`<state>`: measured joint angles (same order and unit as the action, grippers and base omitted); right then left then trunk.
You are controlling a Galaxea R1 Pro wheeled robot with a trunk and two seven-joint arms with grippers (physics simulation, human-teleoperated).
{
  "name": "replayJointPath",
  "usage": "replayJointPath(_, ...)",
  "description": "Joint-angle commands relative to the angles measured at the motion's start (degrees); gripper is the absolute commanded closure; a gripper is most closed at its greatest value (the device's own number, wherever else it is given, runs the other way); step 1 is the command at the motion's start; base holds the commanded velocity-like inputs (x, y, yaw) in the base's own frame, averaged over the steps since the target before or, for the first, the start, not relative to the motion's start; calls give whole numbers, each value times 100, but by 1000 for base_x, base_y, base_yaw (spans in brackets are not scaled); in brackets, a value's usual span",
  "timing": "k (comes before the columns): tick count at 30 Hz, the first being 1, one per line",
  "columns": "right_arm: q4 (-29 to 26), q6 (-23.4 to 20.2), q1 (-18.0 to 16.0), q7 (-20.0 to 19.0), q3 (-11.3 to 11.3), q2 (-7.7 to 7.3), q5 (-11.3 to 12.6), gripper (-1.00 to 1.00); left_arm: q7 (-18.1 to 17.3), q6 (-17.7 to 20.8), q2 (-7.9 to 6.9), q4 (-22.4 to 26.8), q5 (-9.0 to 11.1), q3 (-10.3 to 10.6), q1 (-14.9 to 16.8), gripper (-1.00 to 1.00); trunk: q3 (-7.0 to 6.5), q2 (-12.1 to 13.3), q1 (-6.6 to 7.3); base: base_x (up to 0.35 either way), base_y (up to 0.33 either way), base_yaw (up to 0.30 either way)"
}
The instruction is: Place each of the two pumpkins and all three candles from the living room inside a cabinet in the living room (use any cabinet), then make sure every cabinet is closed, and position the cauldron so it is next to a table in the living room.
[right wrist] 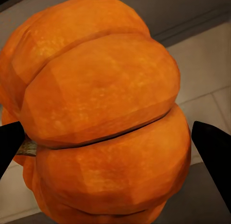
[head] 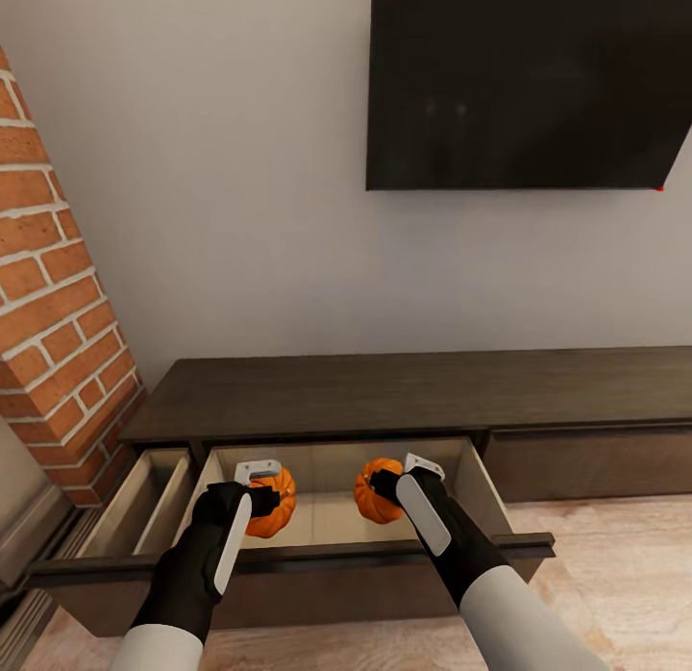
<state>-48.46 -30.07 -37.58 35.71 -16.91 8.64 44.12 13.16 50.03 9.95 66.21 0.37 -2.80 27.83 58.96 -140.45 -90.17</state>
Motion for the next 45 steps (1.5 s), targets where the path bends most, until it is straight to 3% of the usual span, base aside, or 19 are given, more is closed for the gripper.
replayJointPath(1,-7,-7,-4,50,-14,-3,44,100,2,20,5,6,7,-10,3,100,6,-3,1,0,0,0)
replayJointPath(18,3,-43,-8,75,-14,2,27,100,2,24,5,7,8,-10,3,100,6,-3,1,101,0,0)
replayJointPath(25,110,-59,-21,119,2,-84,32,100,2,24,5,6,7,-10,3,100,132,-279,-150,1,0,0)
replayJointPath(39,125,-52,-22,112,3,-108,35,100,2,6,5,6,7,-10,3,100,442,-297,-186,0,0,0)
replayJointPath(45,126,-51,-22,112,3,-108,35,100,2,-2,5,6,7,-10,3,100,442,-297,-186,0,0,0)
